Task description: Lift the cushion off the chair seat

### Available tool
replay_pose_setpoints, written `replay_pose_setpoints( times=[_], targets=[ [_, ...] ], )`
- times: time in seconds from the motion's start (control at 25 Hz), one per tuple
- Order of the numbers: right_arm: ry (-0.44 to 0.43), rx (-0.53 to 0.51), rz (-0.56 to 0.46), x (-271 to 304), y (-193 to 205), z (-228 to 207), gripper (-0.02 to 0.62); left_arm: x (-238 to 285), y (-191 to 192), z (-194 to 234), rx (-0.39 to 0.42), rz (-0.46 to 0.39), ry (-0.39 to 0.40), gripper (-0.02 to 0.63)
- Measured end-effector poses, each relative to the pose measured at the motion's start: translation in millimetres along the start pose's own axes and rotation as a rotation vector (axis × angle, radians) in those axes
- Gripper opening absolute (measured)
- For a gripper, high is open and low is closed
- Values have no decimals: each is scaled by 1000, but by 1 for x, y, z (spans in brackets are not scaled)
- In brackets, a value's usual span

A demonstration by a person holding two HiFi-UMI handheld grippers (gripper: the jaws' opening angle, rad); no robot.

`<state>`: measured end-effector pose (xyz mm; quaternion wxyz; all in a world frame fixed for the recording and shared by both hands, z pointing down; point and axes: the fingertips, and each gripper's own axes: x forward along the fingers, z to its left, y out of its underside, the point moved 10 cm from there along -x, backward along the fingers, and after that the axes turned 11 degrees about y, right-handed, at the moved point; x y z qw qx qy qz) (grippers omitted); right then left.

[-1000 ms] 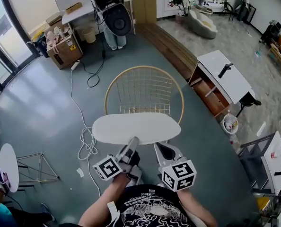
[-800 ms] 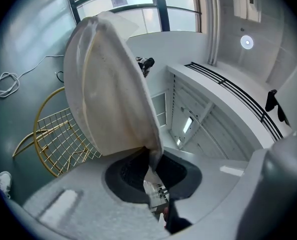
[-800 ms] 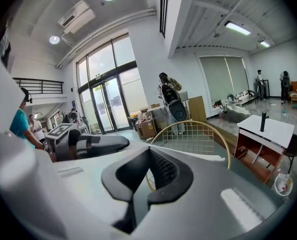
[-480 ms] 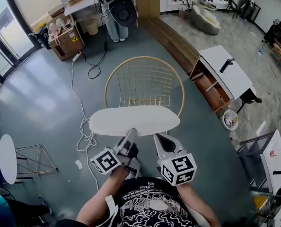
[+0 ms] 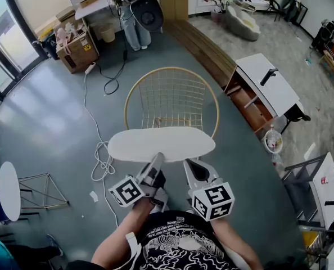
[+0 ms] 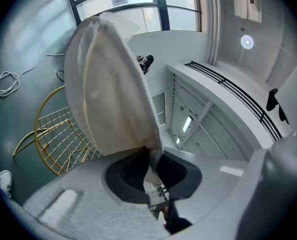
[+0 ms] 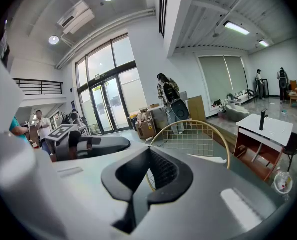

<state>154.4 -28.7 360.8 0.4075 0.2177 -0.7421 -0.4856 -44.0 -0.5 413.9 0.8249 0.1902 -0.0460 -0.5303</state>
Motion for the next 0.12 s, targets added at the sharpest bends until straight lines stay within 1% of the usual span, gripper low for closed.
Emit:
replay_pose_setpoints(
  times=[0.12],
  targets=[
    [1, 1, 3, 1, 1, 1, -3, -1, -1, 2, 6, 8, -9, 35]
  ],
)
